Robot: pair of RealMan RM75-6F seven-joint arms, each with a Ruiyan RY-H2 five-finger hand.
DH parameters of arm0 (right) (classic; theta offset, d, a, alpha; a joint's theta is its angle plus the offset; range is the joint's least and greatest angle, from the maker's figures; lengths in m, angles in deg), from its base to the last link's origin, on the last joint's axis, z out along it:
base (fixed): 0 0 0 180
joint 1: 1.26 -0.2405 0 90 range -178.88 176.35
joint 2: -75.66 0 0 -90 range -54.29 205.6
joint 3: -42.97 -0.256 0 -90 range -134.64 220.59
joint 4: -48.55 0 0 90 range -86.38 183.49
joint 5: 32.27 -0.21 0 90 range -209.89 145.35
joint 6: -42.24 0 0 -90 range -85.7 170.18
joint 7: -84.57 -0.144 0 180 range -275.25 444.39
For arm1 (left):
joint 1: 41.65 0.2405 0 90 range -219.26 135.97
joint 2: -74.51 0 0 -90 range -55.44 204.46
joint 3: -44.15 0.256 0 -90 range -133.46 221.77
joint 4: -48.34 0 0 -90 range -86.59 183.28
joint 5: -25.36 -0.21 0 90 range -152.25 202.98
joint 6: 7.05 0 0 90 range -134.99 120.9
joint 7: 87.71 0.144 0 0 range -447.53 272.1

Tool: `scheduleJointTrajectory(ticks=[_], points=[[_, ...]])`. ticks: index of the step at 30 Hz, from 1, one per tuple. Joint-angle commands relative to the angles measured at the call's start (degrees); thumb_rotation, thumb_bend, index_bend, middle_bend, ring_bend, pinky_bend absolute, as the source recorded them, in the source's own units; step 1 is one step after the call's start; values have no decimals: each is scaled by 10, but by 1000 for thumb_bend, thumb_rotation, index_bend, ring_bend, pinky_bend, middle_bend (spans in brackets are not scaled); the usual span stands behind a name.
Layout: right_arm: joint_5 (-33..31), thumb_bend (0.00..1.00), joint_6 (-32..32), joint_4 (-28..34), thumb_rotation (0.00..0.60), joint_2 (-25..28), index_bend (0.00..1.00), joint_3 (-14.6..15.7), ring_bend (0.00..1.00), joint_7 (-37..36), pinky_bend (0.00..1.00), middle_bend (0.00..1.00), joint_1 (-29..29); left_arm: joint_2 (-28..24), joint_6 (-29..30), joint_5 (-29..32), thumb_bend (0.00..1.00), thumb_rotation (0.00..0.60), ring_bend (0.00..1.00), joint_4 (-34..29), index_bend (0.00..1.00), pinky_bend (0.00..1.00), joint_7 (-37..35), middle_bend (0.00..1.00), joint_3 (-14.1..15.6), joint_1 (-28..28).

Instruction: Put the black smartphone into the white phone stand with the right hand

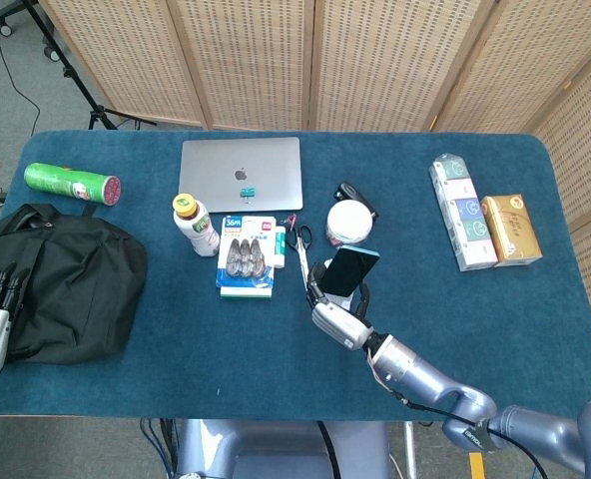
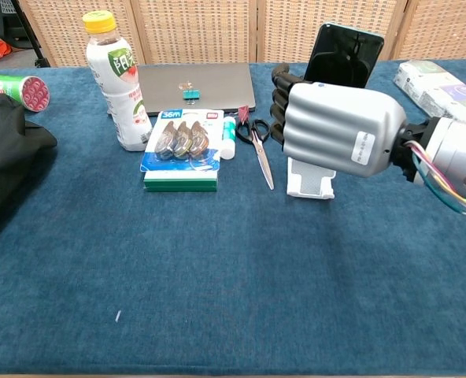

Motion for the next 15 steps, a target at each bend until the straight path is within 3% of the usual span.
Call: scheduleJointTrajectory(ticks=[1,15], points=[[0,308,-2,0,600,-1,495,0,371,2,266,419,-2,0,-1,1,0,600,0,0,0,0,0,0,0,0],[-5,260,-23,0,600,-11,495,4,371,47,266,404,-4,0,-2,1,0,600,0,-1,0,0,1,0,1,-1]])
